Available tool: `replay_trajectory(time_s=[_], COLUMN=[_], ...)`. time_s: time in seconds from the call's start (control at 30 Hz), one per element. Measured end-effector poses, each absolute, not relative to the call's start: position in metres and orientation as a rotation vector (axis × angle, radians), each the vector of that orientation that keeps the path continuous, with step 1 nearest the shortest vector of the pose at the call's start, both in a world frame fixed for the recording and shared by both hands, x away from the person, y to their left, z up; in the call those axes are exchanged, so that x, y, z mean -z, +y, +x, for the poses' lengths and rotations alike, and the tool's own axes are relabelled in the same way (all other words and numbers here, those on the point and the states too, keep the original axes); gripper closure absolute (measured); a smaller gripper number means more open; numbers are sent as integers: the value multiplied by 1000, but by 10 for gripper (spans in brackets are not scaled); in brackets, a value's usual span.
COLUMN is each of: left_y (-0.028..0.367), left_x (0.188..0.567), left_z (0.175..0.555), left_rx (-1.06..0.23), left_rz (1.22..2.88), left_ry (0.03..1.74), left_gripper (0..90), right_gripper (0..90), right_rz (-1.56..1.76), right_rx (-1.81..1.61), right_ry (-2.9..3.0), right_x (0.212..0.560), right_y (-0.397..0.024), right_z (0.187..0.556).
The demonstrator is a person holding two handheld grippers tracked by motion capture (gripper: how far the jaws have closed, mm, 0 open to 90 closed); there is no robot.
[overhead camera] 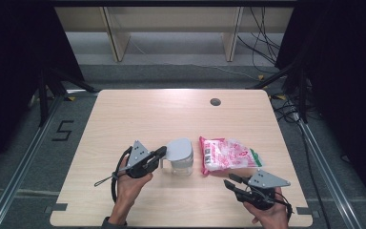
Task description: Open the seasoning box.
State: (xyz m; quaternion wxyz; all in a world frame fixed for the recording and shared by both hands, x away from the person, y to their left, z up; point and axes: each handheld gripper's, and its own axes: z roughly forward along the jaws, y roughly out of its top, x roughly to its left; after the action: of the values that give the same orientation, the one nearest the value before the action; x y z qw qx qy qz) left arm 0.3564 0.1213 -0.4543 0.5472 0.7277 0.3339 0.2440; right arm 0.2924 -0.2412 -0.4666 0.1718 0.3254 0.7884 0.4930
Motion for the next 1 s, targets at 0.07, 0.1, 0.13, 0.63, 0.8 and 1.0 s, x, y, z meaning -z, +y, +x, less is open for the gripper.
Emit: replay_trajectory(time_s=[0.07, 0.1, 0.13, 0.63, 0.8, 1.0], left_y=[122, 123, 123, 122, 123, 123], left_x=[454, 455, 455, 456, 457, 457], left_z=[357, 357, 357, 357, 358, 358], left_rx=[-577, -576, -577, -578, -574, -575], left_rz=[1727, 1727, 1727, 1716, 1716, 1714], left_ry=[791, 788, 786, 792, 787, 784], left_gripper=[886, 886, 886, 891, 892, 892], right_gripper=[770, 803, 828, 900, 900, 900], right_rz=[866, 843, 833, 717, 737, 695], right_rx=[-1411, -1419, -1421, -1403, -1439, -1474], right_ry=[2225, 2224, 2217, 2269, 2247, 2267], right_x=[462, 461, 460, 450, 451, 445], right_y=[-234, -231, -225, -174, -163, -153], right_z=[300, 302, 304, 341, 352, 356])
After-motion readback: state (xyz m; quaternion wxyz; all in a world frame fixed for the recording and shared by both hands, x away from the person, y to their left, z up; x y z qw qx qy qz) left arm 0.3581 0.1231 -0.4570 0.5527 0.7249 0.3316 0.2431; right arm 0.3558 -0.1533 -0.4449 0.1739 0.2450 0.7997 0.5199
